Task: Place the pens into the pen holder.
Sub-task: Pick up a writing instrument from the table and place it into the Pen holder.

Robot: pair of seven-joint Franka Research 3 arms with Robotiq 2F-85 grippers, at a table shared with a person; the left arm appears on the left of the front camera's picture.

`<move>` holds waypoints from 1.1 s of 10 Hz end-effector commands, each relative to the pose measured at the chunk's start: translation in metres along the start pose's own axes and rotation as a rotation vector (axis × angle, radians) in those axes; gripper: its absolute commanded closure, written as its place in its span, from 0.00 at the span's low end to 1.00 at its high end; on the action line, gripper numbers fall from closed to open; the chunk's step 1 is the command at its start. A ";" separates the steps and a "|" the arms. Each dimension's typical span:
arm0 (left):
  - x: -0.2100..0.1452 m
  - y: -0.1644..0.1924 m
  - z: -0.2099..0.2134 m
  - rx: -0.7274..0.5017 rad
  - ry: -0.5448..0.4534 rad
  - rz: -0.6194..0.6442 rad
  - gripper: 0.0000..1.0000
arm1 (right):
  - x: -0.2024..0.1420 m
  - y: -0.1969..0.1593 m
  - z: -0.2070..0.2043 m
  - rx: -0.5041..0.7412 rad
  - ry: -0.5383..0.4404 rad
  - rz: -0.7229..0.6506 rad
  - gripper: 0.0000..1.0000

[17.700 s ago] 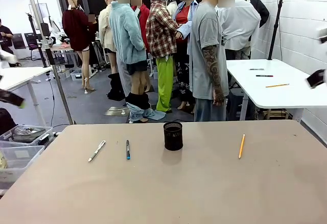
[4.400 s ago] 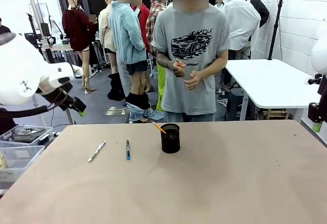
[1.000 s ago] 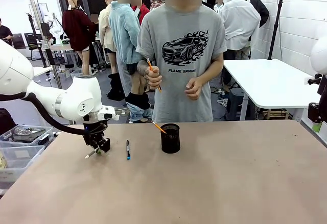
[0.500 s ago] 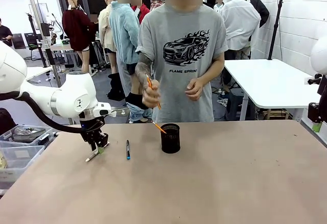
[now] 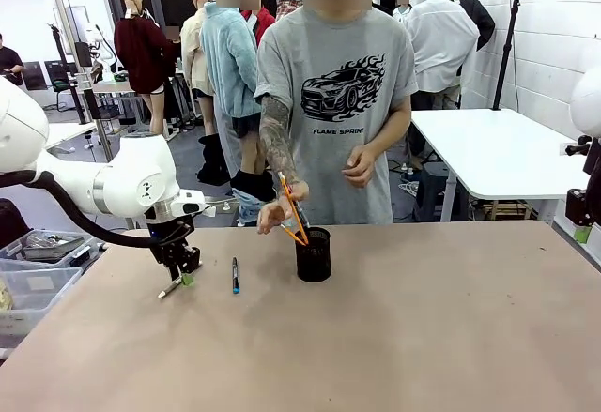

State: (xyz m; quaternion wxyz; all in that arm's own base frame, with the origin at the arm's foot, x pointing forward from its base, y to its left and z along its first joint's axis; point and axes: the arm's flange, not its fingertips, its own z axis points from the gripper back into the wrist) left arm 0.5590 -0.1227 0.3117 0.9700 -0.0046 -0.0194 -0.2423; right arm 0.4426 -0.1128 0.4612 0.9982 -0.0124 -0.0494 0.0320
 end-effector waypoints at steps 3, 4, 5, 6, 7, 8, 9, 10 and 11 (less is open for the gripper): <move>0.010 0.007 -0.006 0.003 0.015 -0.042 0.56 | 0.000 0.000 0.000 0.006 -0.001 0.000 0.39; 0.013 0.008 -0.008 0.012 0.011 -0.053 0.56 | 0.000 0.000 0.000 0.006 -0.001 0.000 0.39; 0.016 0.009 -0.009 0.008 0.005 -0.074 0.61 | 0.000 0.000 0.000 0.006 -0.001 0.000 0.39; 0.020 0.010 -0.009 -0.011 0.012 -0.096 0.72 | 0.000 0.000 0.000 0.006 -0.001 0.000 0.39; 0.021 0.013 -0.010 -0.027 0.013 -0.095 0.92 | 0.000 0.000 0.000 0.006 -0.001 0.000 0.39; 0.021 0.017 -0.011 -0.072 0.024 -0.086 1.00 | 0.000 0.000 0.000 0.006 -0.001 0.000 0.39; 0.019 0.020 -0.013 -0.081 0.024 -0.076 1.00 | 0.000 0.000 0.000 0.006 -0.001 0.000 0.39; 0.018 0.021 -0.014 -0.084 0.031 -0.077 1.00 | 0.000 0.000 0.000 0.006 -0.001 0.000 0.39; 0.016 0.020 -0.017 -0.087 0.034 -0.090 1.00 | 0.000 0.000 0.000 0.006 -0.001 0.000 0.39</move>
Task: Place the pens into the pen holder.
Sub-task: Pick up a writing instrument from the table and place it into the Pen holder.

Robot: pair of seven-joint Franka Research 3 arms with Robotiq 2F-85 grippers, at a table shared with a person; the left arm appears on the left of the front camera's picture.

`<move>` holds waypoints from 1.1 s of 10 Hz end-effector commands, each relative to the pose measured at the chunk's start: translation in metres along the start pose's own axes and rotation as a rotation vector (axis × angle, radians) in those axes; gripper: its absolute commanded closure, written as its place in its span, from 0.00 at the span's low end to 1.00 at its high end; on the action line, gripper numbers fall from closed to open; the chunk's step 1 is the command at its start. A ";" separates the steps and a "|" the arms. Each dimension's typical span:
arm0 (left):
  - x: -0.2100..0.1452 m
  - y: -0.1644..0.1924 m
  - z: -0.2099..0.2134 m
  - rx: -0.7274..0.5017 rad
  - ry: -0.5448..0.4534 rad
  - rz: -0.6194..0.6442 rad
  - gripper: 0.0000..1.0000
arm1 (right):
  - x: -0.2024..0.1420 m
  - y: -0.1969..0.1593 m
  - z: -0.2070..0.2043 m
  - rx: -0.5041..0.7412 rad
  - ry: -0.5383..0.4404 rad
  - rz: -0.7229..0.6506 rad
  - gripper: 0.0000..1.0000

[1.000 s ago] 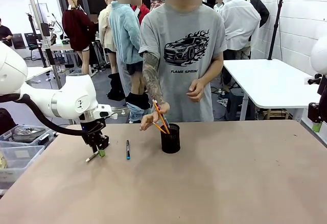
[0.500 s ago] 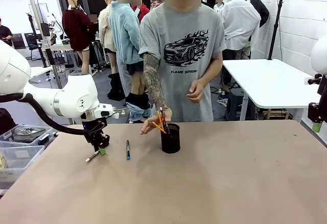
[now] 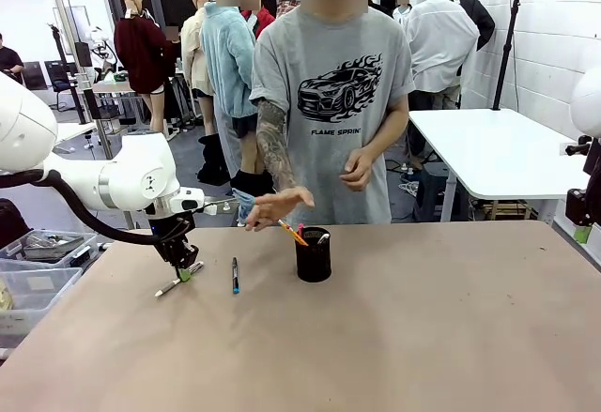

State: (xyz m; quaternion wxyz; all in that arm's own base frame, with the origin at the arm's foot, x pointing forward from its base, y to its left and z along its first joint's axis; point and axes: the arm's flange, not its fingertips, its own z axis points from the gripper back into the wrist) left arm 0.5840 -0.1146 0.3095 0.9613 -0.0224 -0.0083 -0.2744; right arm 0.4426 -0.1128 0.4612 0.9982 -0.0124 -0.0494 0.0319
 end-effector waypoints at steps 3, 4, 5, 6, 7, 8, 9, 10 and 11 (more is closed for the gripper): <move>-0.026 -0.007 0.052 -0.132 -0.198 -0.169 1.00 | 0.000 0.000 0.000 0.006 -0.001 0.000 0.39; -0.036 -0.003 0.078 -0.185 -0.303 -0.202 1.00 | 0.000 0.000 0.000 0.006 -0.001 0.000 0.39; -0.041 0.001 0.097 -0.237 -0.434 -0.240 1.00 | 0.000 0.000 0.000 0.006 -0.001 0.000 0.39; -0.045 0.002 0.114 -0.300 -0.602 -0.282 1.00 | 0.000 0.000 0.000 0.006 -0.001 0.000 0.39; -0.049 -0.003 0.128 -0.431 -0.714 -0.402 1.00 | 0.000 0.000 0.000 0.006 -0.001 0.000 0.39; -0.046 -0.008 0.137 -0.502 -0.854 -0.470 1.00 | 0.000 0.000 0.000 0.006 -0.001 0.000 0.39; -0.043 -0.012 0.144 -0.573 -0.990 -0.504 1.00 | 0.000 0.000 0.000 0.006 -0.001 0.000 0.39; -0.039 -0.014 0.144 -0.485 -0.859 -0.481 1.00 | 0.000 0.000 0.000 0.006 -0.001 0.000 0.39; -0.030 -0.019 0.168 -0.366 -0.872 -0.382 1.00 | 0.000 0.000 0.000 0.006 -0.001 0.000 0.39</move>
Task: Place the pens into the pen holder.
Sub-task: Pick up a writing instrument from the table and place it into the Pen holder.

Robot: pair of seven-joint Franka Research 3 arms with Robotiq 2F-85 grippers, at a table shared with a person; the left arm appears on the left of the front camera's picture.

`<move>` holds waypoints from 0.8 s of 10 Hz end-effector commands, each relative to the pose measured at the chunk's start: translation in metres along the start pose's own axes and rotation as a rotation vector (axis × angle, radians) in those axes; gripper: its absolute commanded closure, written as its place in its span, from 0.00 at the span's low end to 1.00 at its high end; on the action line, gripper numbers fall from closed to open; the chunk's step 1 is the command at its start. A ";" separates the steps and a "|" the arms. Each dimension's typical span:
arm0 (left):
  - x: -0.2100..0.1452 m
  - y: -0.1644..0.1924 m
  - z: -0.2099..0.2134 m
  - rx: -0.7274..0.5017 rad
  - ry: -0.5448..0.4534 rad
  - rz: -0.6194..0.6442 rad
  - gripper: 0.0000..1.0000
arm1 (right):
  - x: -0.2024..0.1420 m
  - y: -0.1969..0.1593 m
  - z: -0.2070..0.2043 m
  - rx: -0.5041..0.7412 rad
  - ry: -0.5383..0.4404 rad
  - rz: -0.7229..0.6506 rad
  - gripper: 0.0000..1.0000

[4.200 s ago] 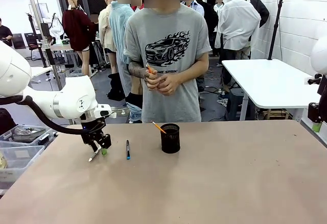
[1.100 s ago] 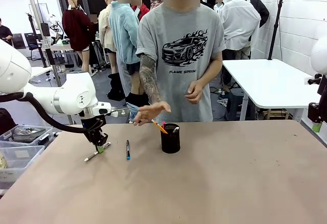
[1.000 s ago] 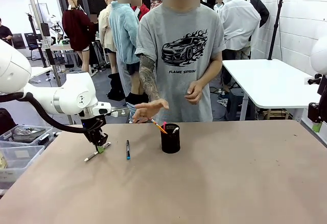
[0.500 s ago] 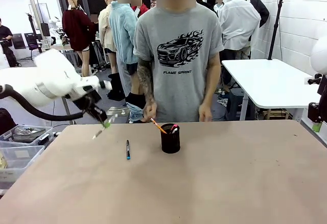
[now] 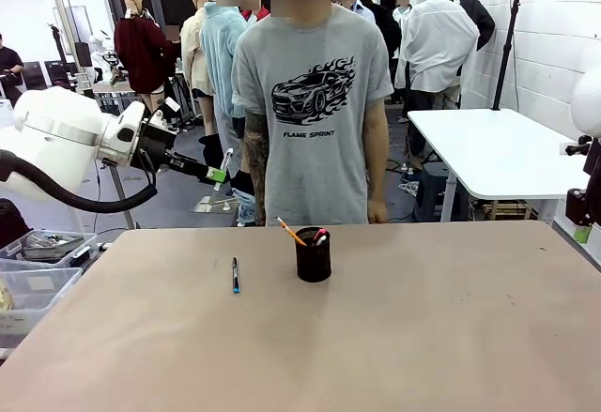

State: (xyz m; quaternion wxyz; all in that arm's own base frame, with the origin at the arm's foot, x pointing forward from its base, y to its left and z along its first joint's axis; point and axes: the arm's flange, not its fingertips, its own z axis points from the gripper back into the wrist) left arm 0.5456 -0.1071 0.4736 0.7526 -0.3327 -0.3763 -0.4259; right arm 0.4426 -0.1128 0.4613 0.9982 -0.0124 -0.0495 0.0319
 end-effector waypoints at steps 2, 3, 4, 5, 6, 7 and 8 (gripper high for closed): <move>0.000 0.000 0.000 0.000 0.000 0.000 1.00 | 0.000 0.000 0.000 0.006 -0.001 0.000 0.39; 0.000 -0.007 -0.001 -0.081 -0.066 -0.033 1.00 | 0.000 0.000 0.000 0.006 -0.001 0.000 0.39; -0.002 0.001 -0.013 -0.156 -0.090 -0.079 1.00 | 0.000 0.000 0.000 0.006 -0.001 0.000 0.39; 0.000 0.011 -0.026 -0.245 -0.164 -0.148 1.00 | 0.000 0.000 0.000 0.006 -0.001 0.000 0.39; 0.005 0.021 -0.044 -0.307 -0.211 -0.165 1.00 | 0.000 0.000 0.000 0.006 -0.001 0.000 0.39; 0.010 0.029 -0.056 -0.339 -0.241 -0.205 1.00 | 0.000 0.000 0.000 0.006 -0.001 0.000 0.39; 0.015 0.034 -0.068 -0.375 -0.279 -0.252 1.00 | 0.000 0.000 0.000 0.006 -0.001 0.000 0.39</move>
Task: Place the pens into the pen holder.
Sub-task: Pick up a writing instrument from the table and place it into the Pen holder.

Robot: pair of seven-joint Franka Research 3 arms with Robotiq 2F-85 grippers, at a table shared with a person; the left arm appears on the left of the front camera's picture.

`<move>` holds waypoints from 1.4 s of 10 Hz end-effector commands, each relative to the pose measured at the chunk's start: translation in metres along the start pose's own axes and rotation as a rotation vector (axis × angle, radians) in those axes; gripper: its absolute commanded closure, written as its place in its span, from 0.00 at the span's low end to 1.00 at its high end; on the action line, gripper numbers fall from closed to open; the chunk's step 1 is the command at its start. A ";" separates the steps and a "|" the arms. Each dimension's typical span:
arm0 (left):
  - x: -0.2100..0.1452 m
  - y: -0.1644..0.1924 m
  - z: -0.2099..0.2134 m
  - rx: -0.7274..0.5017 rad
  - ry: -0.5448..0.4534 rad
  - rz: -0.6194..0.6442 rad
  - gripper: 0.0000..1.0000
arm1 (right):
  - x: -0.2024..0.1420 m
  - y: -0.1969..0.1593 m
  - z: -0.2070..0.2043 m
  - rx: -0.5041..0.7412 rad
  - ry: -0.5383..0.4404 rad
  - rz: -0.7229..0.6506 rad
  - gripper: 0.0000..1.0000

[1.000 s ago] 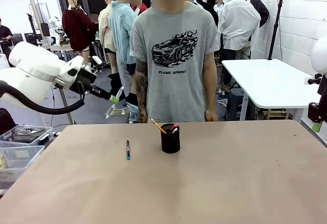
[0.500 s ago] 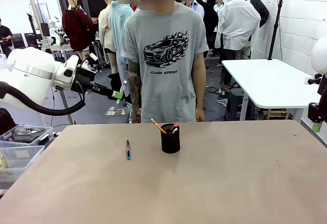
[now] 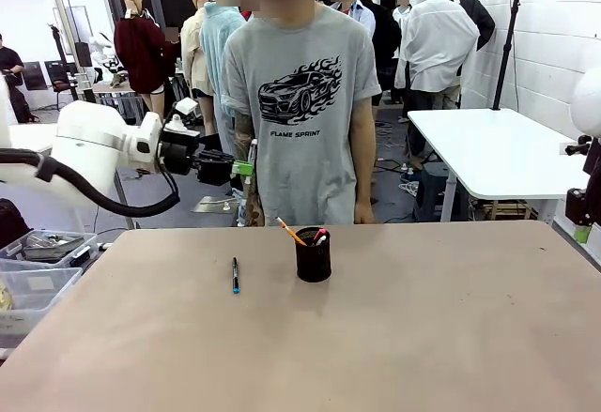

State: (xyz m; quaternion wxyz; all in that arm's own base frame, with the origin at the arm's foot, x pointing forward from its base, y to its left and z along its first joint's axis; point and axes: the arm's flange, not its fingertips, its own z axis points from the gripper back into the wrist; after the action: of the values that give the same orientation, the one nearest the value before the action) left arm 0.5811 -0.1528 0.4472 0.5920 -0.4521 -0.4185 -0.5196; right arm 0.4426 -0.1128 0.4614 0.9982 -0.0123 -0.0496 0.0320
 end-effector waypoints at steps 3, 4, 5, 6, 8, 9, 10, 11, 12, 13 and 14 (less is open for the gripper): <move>-0.017 0.032 -0.053 -0.305 -0.202 -0.094 1.00 | 0.000 0.000 0.000 0.006 -0.001 0.000 0.39; -0.027 0.036 -0.069 -0.322 -0.227 -0.092 1.00 | 0.000 0.000 0.000 0.006 -0.001 0.000 0.39; -0.031 0.039 -0.080 -0.321 -0.258 -0.082 1.00 | 0.000 0.000 0.000 0.006 -0.001 0.000 0.39; -0.035 0.039 -0.093 -0.320 -0.260 -0.109 1.00 | 0.000 0.000 0.000 0.006 -0.001 0.000 0.39; -0.047 0.043 -0.109 -0.346 -0.268 -0.108 1.00 | 0.000 0.000 0.000 0.006 -0.001 0.000 0.39; -0.054 0.047 -0.114 -0.337 -0.276 -0.111 1.00 | 0.000 0.000 0.000 0.006 -0.001 0.000 0.39; -0.059 0.051 -0.121 -0.329 -0.274 -0.105 1.00 | 0.000 0.000 0.000 0.006 -0.001 0.000 0.39; -0.063 0.055 -0.128 -0.328 -0.257 -0.103 1.00 | 0.000 0.000 0.000 0.006 -0.001 0.000 0.39; -0.067 0.059 -0.135 -0.332 -0.232 -0.089 1.00 | 0.000 0.000 0.000 0.006 -0.001 0.000 0.39; -0.070 0.059 -0.139 -0.335 -0.213 -0.080 1.00 | 0.000 0.000 0.000 0.006 -0.001 0.000 0.39; -0.073 0.061 -0.143 -0.346 -0.199 -0.075 1.00 | 0.000 0.000 0.000 0.006 -0.001 0.000 0.39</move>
State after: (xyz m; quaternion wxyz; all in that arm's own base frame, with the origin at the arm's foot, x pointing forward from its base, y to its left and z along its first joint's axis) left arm 0.6283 -0.2659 0.3341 0.4390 -0.5841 -0.4038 -0.5505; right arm 0.4427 -0.1126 0.4613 0.9982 -0.0123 -0.0496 0.0322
